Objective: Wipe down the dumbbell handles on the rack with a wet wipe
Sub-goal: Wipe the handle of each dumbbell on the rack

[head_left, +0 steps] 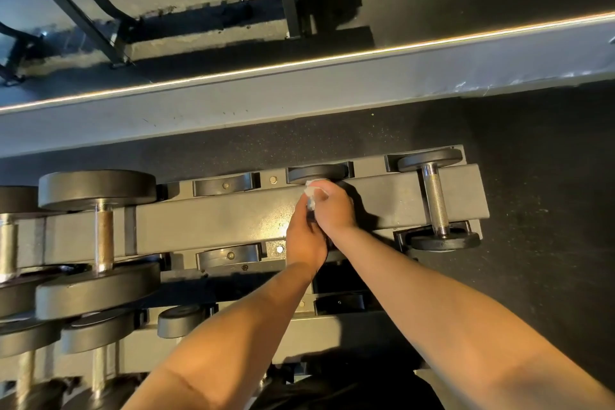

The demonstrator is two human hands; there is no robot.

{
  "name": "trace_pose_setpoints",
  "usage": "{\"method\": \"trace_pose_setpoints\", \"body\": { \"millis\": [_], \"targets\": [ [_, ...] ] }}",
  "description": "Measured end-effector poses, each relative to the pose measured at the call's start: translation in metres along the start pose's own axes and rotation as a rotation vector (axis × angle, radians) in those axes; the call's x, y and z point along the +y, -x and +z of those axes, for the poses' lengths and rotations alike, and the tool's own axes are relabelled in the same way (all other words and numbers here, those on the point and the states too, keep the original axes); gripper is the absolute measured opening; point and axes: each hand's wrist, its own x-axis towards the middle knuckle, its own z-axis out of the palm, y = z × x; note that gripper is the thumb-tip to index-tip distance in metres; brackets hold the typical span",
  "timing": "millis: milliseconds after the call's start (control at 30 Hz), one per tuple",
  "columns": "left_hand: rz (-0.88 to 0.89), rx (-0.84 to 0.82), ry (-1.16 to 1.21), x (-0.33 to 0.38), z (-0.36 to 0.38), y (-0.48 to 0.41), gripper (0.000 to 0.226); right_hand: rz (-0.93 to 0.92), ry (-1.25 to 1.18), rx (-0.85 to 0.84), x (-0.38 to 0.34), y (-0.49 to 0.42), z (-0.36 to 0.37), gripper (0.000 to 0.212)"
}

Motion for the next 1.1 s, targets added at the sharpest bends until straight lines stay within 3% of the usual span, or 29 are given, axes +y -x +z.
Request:
{"method": "trace_pose_setpoints", "body": {
  "millis": [333,600,833,967,1100],
  "targets": [
    [-0.039,-0.005,-0.030,-0.002,-0.001,0.000,0.061,0.054,0.109,-0.050,0.038,0.031,-0.010,0.028],
    [-0.038,0.014,-0.024,-0.006,0.000,-0.002,0.059,-0.021,-0.042,-0.047,-0.002,0.000,-0.007,0.035],
    [-0.044,0.068,-0.003,-0.007,0.001,-0.001,0.052,-0.015,0.248,-0.090,0.017,0.016,-0.012,0.031],
    [-0.066,0.101,0.063,-0.006,0.001,0.001,0.049,0.025,0.284,-0.125,0.032,0.035,-0.015,0.028],
    [-0.112,0.062,0.174,-0.010,-0.006,0.002,0.047,0.040,0.344,-0.269,0.034,0.042,-0.027,0.028]
  ]
}}
